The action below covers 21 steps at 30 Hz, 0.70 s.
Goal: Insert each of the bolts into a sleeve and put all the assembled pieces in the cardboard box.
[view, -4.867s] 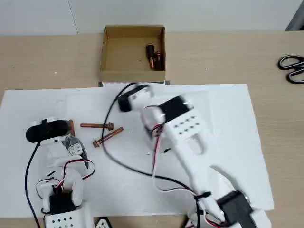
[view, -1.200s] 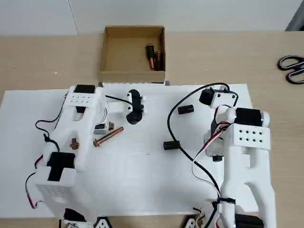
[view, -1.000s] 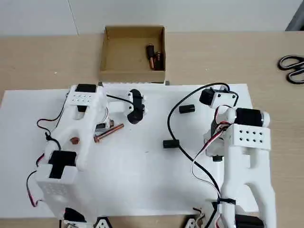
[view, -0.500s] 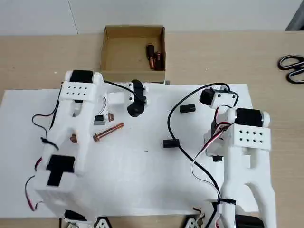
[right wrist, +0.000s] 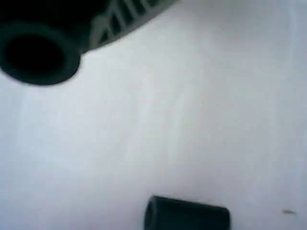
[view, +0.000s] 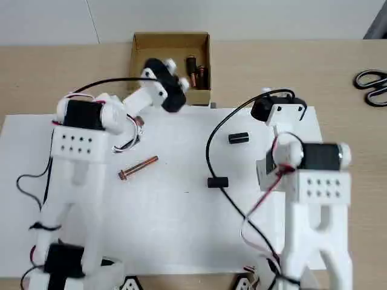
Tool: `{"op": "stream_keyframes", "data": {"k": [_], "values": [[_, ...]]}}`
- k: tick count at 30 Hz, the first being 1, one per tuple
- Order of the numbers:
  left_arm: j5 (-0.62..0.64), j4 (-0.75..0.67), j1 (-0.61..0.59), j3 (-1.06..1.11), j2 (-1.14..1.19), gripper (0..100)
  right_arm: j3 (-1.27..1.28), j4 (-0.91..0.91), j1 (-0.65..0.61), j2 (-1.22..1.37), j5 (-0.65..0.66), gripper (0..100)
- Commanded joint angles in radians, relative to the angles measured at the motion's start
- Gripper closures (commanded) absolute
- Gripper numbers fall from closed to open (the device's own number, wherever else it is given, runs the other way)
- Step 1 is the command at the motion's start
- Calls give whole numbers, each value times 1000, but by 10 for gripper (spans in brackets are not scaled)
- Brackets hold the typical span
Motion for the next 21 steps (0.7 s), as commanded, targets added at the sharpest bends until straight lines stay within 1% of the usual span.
{"op": "stream_keyframes", "data": {"k": [1,5,10,12,15,18,21], "values": [[244,40,20,-42,-117,994,-48,12,-18,-125,-9,995],[451,97,44,-39,-183,994,-43,12,-15,-211,-12,995],[675,92,92,-41,-250,994,23,7,-19,-300,-14,995],[786,87,114,-41,-278,994,43,7,-19,-348,-14,995],[953,78,127,-39,-310,994,81,-16,-21,-421,-57,995],[1094,71,130,-39,-322,994,140,-44,-76,-493,-75,995],[1204,71,130,-38,-328,994,203,-84,-194,-573,-77,995]]}}
